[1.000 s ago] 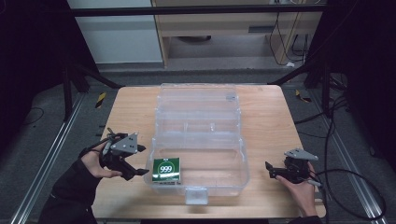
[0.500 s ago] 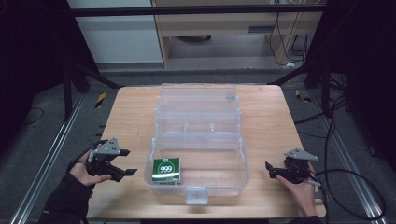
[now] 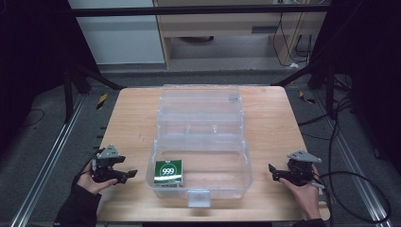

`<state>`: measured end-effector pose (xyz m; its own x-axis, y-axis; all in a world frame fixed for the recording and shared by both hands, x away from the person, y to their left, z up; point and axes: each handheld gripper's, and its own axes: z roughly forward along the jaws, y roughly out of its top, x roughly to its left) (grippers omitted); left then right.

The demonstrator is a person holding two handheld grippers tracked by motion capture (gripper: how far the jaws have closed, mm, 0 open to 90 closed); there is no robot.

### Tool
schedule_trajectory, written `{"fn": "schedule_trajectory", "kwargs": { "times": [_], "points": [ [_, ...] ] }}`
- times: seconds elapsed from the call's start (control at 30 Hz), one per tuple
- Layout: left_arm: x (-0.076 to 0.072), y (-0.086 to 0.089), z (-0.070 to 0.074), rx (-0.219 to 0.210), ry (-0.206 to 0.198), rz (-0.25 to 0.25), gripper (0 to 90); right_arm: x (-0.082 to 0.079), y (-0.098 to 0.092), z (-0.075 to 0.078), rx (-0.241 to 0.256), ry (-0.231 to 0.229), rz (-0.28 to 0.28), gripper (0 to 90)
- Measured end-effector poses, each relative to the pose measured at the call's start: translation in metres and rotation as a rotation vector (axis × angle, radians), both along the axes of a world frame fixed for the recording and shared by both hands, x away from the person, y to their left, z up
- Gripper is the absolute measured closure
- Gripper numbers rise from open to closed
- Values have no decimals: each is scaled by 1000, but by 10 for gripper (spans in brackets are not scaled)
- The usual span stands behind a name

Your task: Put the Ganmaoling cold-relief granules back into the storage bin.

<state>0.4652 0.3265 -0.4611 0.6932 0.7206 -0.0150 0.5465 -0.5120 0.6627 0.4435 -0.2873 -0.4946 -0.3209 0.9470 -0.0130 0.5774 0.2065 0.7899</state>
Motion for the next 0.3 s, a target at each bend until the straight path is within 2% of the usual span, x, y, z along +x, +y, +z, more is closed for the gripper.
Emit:
{"fn": "schedule_trajectory", "kwargs": {
  "times": [0.07, 0.3],
  "points": [
    [-1, 1, -2, -11, 6, 7, 200, 0, 0, 0, -3, -4, -1, 39],
    [0, 3, -8, 4, 6, 60, 200, 0, 0, 0, -5, -1, 2, 38]
  ]
}}
